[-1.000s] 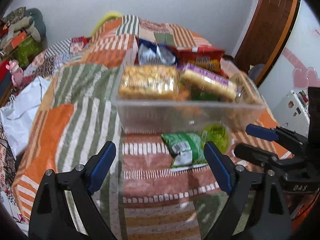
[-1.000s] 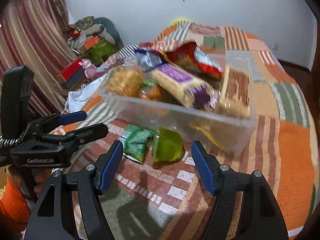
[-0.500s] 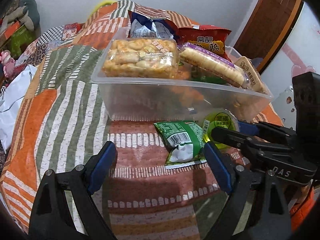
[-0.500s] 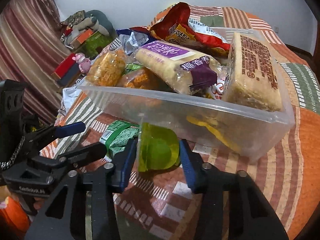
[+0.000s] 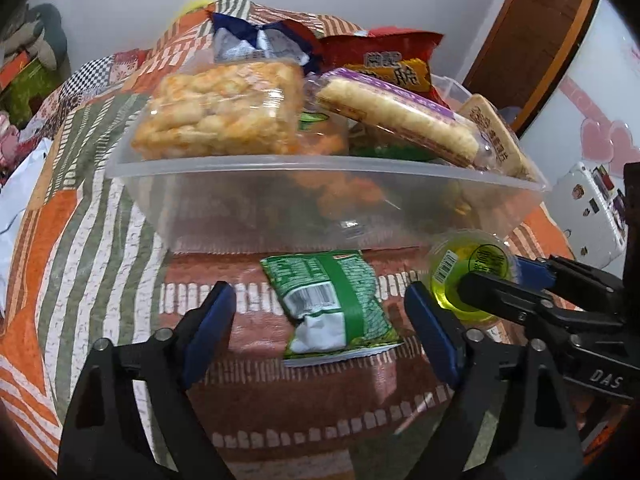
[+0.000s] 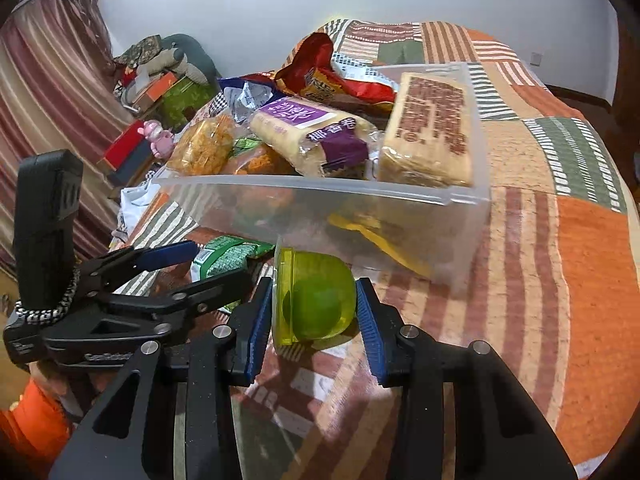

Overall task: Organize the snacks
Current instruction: 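Grasp green snack bag with left gripper while right gripper grasps green jelly cup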

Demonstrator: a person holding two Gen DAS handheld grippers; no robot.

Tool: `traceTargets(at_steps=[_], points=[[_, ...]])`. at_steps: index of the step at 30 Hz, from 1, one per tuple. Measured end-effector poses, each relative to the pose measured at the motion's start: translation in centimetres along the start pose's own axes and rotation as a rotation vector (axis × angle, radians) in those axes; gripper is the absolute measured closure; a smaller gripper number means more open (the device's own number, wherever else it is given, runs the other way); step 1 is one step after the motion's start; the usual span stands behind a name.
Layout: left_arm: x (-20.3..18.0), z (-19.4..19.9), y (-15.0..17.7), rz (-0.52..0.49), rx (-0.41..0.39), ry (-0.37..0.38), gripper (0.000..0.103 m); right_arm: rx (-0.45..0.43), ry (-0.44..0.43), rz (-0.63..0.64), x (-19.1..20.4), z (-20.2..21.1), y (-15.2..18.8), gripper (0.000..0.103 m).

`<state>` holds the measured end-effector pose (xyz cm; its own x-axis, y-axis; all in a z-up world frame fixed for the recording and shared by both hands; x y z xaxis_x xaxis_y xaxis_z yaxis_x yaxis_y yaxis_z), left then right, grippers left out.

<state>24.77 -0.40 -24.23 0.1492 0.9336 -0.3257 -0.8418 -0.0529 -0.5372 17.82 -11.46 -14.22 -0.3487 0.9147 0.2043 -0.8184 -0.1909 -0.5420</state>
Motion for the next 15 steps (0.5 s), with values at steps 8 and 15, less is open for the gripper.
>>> traceTargets(at_steps=[8, 15], points=[[-0.9, -0.6, 0.6, -0.036, -0.01, -0.04, 0.047, -0.005, -0.006, -0.018, 0.1, 0.1, 0.0, 0.066], [-0.8, 0.4, 1.4, -0.025, -0.024, -0.009, 0.058, -0.02, -0.008, -0.02, 0.2, 0.8, -0.2, 0.065]])
Point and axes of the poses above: each gripper's, at about its wrist camera, not at the fingertips, and z roughly against the way its jaws point, x to its left, y to its underside, the point moved 5 cm from there along -z, roughly the way its jaws point, and after that the axes turned 10 degrees about y, right-handed, at the moved point
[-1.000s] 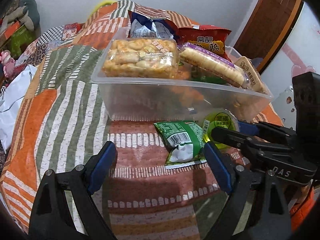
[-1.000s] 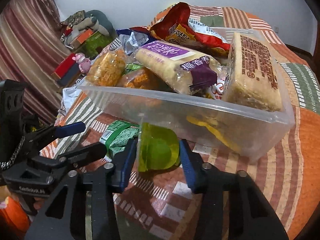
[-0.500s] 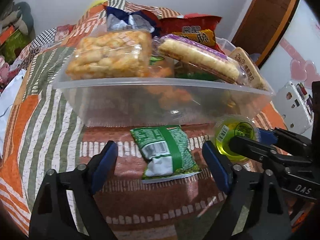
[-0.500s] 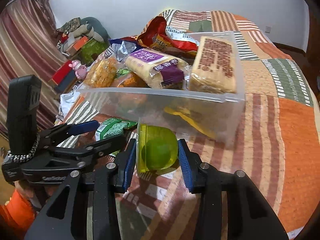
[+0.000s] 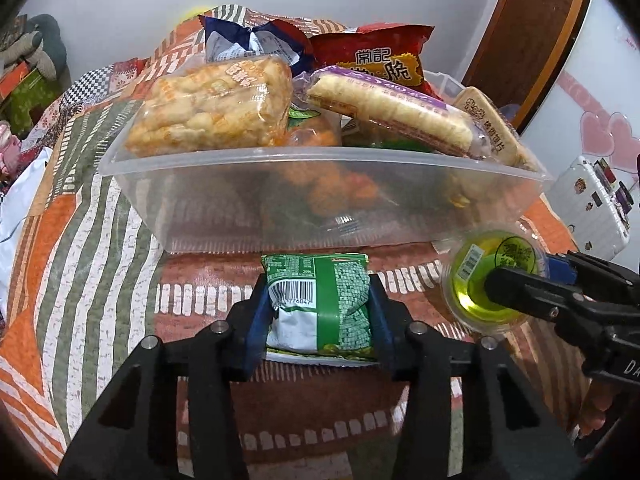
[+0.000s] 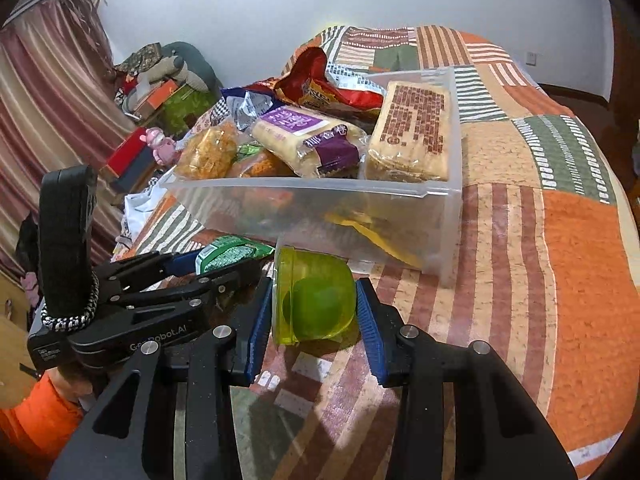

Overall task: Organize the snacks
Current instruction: 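Grasp green snack bag with left gripper while right gripper grasps green jelly cup, then carry green snack bag and jelly cup into the clear box and release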

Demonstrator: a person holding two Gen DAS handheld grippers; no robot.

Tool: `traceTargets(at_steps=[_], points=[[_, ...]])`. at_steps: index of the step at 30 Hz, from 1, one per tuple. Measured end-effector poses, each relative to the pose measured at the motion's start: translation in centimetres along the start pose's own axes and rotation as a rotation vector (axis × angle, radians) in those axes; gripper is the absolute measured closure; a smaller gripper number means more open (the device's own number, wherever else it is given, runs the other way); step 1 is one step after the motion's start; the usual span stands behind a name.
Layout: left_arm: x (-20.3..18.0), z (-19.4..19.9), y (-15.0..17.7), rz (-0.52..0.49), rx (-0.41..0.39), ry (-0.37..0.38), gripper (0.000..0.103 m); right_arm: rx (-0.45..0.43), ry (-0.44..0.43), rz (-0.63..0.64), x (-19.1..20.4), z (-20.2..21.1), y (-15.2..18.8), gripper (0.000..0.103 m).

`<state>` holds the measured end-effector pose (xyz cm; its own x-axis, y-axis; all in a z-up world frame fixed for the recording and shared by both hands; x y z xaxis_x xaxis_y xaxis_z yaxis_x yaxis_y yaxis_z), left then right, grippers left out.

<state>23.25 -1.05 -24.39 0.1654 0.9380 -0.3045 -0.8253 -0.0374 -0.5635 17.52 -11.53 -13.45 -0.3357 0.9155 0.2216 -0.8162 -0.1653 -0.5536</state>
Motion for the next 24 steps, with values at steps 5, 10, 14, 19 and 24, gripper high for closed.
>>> traceTargets(at_steps=[5, 10, 14, 19, 24], points=[[-0.5, 1.7, 0.5, -0.004, -0.019, -0.003, 0.059, -0.022, -0.004, 0.002, 0.2, 0.8, -0.4, 0.066], [-1.0, 4.5, 0.1, -0.018, -0.075, 0.0, 0.059, -0.044, 0.003, 0.019, 0.4, 1.5, -0.9, 0.066], [-1.3, 7.1, -0.6, -0.024, -0.133, 0.007, 0.059, -0.073, 0.004, 0.026, 0.5, 2.6, -1.6, 0.066], [-1.9, 9.3, -1.6, -0.039, -0.178, 0.004, 0.059, -0.113, 0.004, 0.034, 0.9, 3.7, -2.4, 0.066], [-2.5, 10.2, -3.4, -0.056, -0.219, 0.002, 0.059, -0.164, -0.002, 0.035, 1.3, 4.8, -3.8, 0.066]])
Point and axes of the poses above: each gripper's, at about its wrist camera, not at the fingertips, and z roughly against the way its jaws point, x to its left, y to its underside, the point moved 5 cm from there along -z, roughly the way its jaws point, and after that the axes turned 10 degrees about y, right-handed, at the moved point
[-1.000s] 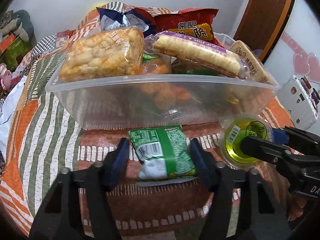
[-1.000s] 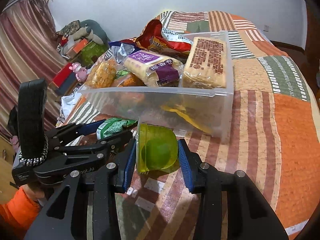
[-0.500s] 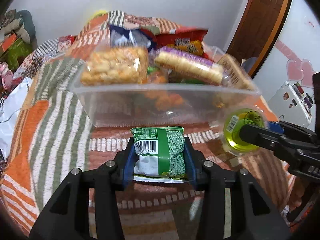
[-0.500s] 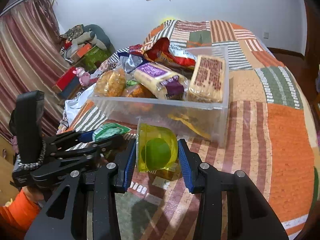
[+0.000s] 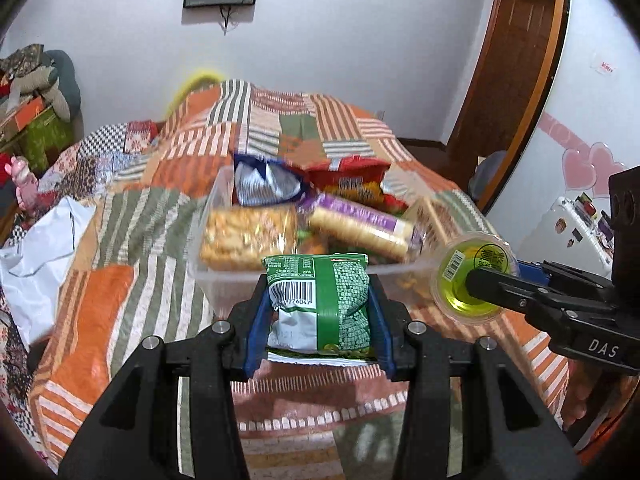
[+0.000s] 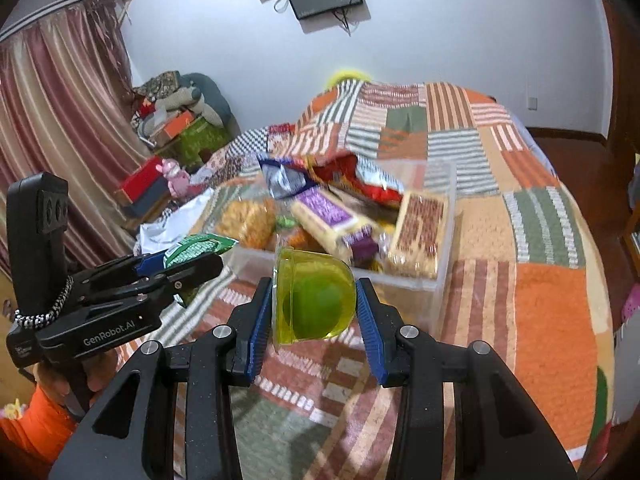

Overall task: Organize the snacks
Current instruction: 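Carry green snack bag and jelly cup into the clear box and release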

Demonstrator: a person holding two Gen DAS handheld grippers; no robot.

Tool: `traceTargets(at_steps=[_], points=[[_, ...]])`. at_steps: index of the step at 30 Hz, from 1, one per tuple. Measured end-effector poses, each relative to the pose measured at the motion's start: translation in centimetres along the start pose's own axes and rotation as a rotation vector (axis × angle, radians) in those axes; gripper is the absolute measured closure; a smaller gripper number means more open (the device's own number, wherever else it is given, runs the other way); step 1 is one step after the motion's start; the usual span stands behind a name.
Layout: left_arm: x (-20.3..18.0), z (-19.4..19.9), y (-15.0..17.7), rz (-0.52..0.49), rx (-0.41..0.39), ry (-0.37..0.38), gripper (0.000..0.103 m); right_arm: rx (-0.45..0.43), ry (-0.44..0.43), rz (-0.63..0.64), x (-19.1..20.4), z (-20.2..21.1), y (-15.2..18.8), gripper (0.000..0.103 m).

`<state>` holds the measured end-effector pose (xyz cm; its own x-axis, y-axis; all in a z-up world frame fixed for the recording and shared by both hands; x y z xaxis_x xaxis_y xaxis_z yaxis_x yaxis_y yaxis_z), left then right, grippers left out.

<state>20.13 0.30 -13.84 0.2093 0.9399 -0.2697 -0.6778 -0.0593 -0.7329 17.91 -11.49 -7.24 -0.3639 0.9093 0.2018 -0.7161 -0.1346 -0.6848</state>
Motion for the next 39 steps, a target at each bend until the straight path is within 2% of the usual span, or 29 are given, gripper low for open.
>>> traceTargets(at_steps=[12, 15, 31, 39], points=[[0.0, -0.5, -4.6, -0.03, -0.078, -0.005, 0.059, -0.092, 0.031, 0.007, -0.5, -0.2, -3.3, 0.066], [0.3, -1.4, -5.5, -0.043, -0.088, -0.032, 0.059, -0.098, 0.043, 0.003, -1.0, -0.6, -3.7, 0.066], [2.6, -7.1, -7.3, -0.011, -0.052, -0.031, 0.059, -0.091, 0.066, 0.025, -1.4, -3.3, -5.0, 0.065], [2.7, -8.9, -7.6, -0.038, -0.023, -0.039, 0.058, -0.052, 0.056, -0.009, -2.3, -4.8, -4.7, 0.065]])
Point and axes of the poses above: each gripper's, at about its wrist camera, not at the fingertips, and z roughly against the way its jaws point, x to its left, y to its underside, the point moved 5 cm from there along -z, roughly the way its jaws point, and after that the axes turned 10 degrees about y, right-handed, at the moved point
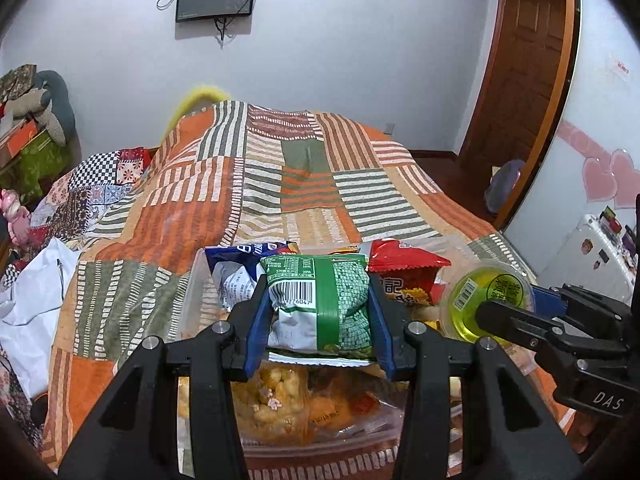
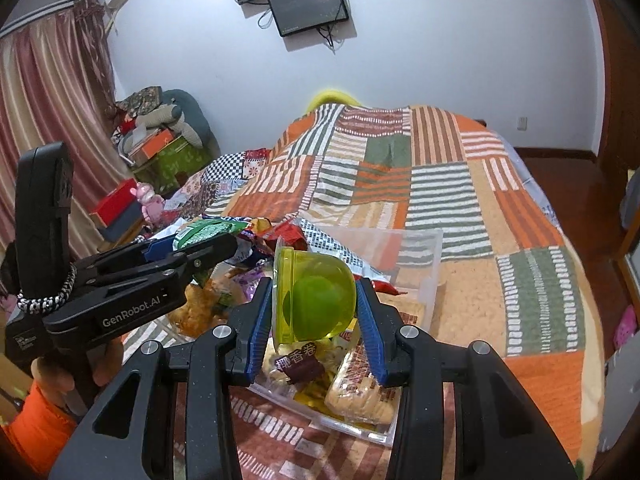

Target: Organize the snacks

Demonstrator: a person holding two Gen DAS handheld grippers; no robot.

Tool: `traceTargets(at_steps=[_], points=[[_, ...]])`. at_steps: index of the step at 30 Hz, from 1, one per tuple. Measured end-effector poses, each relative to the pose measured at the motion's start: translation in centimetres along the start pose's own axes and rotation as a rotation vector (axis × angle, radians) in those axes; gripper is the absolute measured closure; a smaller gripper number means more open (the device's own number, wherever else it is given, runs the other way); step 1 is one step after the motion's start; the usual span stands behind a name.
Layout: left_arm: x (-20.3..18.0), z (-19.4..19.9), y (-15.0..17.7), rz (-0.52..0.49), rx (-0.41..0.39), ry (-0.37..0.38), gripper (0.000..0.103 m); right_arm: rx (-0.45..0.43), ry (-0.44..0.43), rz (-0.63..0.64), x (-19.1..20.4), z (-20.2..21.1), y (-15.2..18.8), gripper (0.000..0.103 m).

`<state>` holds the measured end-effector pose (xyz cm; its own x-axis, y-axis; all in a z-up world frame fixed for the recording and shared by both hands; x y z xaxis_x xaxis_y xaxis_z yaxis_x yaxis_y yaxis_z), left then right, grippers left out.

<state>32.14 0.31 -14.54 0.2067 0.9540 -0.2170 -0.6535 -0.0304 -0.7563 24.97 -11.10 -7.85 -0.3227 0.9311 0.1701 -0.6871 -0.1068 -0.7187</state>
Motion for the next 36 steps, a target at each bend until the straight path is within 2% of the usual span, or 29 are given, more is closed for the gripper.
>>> traceTargets(at_steps=[7, 13, 16, 24, 36], points=[[0.7, -0.6, 0.5, 0.035, 0.016, 0.005, 0.057, 0.023, 0.002, -0.005, 0.2, -0.5, 0.1, 0.063], [0.4, 0.4, 0.7, 0.039, 0.009, 0.011, 0.042, -0.002, 0.007, -0.008, 0.2, 0.3, -0.5, 0.062], [0.2, 1.7, 0.7, 0.044, -0.015, 0.011, 0.04, -0.008, 0.013, 0.005, 0.5, 0.9, -0.4, 0.062], [-1.0, 7.2, 0.5, 0.001, -0.091, 0.0, 0.04, -0.039, 0.014, 0.022, 0.9, 3.6, -0.5, 0.062], [-4.7, 18.9, 0.3, -0.077, -0.3, -0.005, 0.04, -0.195, 0.021, 0.031, 1.9, 12.9, -1.1, 0.059]])
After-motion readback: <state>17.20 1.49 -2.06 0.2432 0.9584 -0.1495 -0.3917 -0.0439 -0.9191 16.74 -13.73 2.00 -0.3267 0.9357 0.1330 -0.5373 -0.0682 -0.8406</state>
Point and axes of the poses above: each gripper's, at about its wrist camera, not at the fingertips, and z roughly against the way its jaws point, x to its left, y to its underside, the point moved 5 cm from there along -z, roughly the way its jaws point, and after that the axes turned 10 degrees about y, right-handed, at the moved point
